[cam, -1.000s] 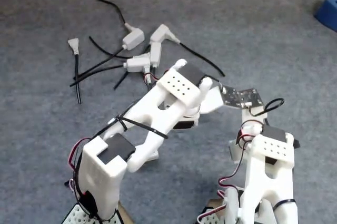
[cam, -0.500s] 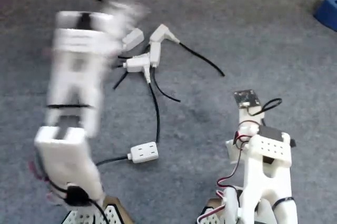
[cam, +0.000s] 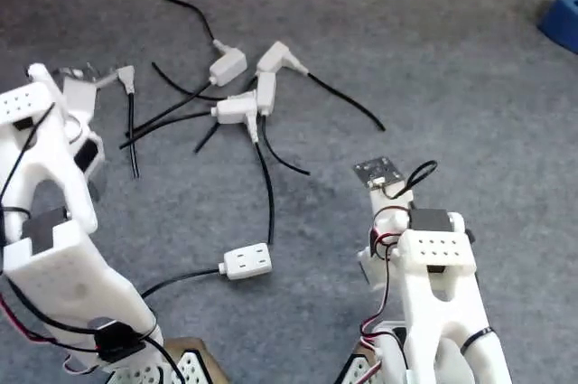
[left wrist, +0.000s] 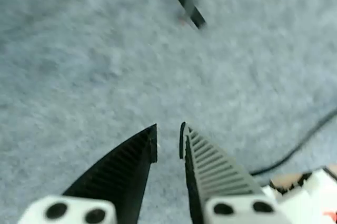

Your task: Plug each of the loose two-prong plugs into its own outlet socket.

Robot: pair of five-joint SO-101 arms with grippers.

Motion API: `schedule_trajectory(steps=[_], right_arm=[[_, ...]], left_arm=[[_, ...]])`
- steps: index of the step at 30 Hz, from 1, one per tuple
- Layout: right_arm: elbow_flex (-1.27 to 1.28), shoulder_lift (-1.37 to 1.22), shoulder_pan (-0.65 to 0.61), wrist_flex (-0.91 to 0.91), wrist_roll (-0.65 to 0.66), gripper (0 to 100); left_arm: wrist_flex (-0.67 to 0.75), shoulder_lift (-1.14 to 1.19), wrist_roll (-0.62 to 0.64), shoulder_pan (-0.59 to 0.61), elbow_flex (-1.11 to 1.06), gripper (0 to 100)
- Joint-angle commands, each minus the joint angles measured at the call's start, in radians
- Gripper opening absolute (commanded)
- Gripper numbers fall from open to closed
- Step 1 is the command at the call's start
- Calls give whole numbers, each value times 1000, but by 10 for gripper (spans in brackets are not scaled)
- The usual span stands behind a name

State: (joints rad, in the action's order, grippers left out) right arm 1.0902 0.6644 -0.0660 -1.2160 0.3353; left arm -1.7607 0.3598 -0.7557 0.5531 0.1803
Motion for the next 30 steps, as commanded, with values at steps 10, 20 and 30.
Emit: schedule_trajectory(steps=[10,20,30], right_arm=[[-44,10,-7,-10,-6,605],[-18,10,-12,12,-5,605],[68,12,-7,107,-2,605]], left_arm=[[499,-647,-353,140,-900,95],[649,-923,-212,22,-1055,98],[414,-751,-130,-318,-766,98]])
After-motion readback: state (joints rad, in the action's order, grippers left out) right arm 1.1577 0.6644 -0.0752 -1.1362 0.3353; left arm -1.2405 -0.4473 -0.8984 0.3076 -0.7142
